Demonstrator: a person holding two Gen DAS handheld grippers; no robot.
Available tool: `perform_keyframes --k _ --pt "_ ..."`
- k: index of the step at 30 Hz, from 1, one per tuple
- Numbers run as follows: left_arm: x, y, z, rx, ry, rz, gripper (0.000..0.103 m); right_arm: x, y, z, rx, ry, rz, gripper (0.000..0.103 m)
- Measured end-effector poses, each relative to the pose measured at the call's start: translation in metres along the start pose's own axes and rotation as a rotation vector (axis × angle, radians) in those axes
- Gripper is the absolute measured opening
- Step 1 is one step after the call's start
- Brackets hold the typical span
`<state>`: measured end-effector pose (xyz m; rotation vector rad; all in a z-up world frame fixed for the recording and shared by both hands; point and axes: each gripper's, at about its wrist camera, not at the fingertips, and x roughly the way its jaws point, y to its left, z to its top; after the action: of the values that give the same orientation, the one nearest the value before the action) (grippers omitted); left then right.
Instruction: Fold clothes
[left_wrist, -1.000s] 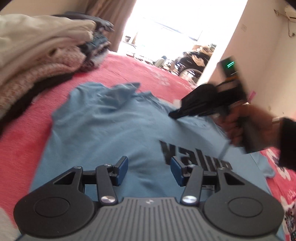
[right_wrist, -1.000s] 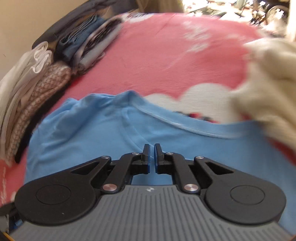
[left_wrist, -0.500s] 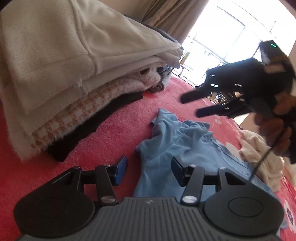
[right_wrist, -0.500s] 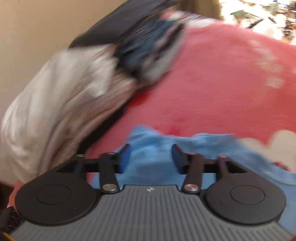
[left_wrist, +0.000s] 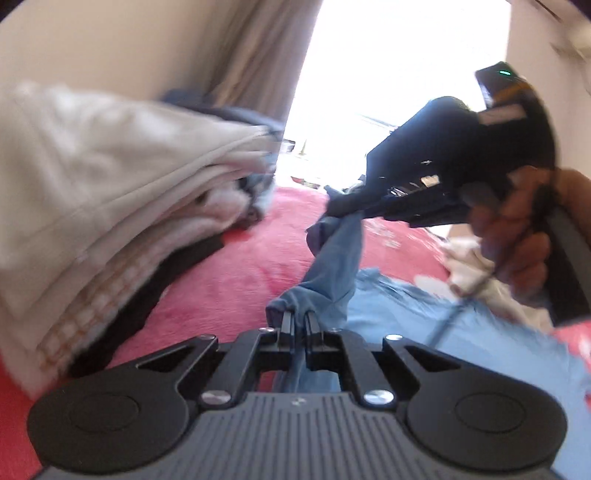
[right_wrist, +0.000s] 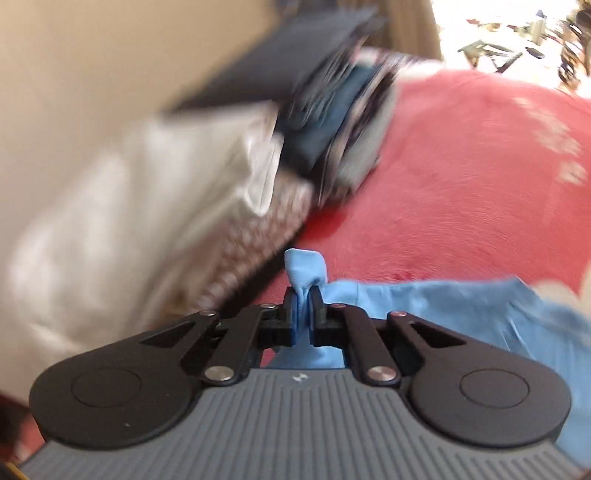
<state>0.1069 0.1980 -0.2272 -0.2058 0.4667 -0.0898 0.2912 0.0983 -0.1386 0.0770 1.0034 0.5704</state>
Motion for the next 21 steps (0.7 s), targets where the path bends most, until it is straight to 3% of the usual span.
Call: perform_keyframes --k 3,5,11,14,17,19,21 --pt "-0.002 -0.020 -0.005 0.142 0.005 -0.028 0.013 -0.019 -0.028 -0.023 0.098 -0.051 -0.014 0.006" --pt "-0.007 -0.029 -0.010 0.196 0.017 -0.063 0.029 -0.031 -0.046 -0.039 0.163 -0.084 -0.023 0.007" --pt "0.000 -0.043 -0.019 0.256 0.076 -0.142 0.035 -0.068 -0.101 -0.086 0.359 -0.185 -0.050 0.013" --pt "0.000 -0.050 -0.029 0.262 0.109 -0.166 0.036 -0.085 -0.117 -0.101 0.403 -0.218 -0.061 0.026" --pt "-0.003 -0.046 -0.029 0.203 0.134 -0.200 0.046 -0.097 -0.091 -0.084 0.248 -0.184 -0.065 0.033" --pt "-0.002 -0.030 -0.021 0.063 0.155 -0.251 0.058 -0.094 -0.074 -0.074 0.209 -0.131 -0.028 0.044" --pt "-0.004 -0.009 -0.014 -0.109 0.173 -0.303 0.065 -0.088 -0.059 -0.066 0.189 -0.075 0.021 0.046"
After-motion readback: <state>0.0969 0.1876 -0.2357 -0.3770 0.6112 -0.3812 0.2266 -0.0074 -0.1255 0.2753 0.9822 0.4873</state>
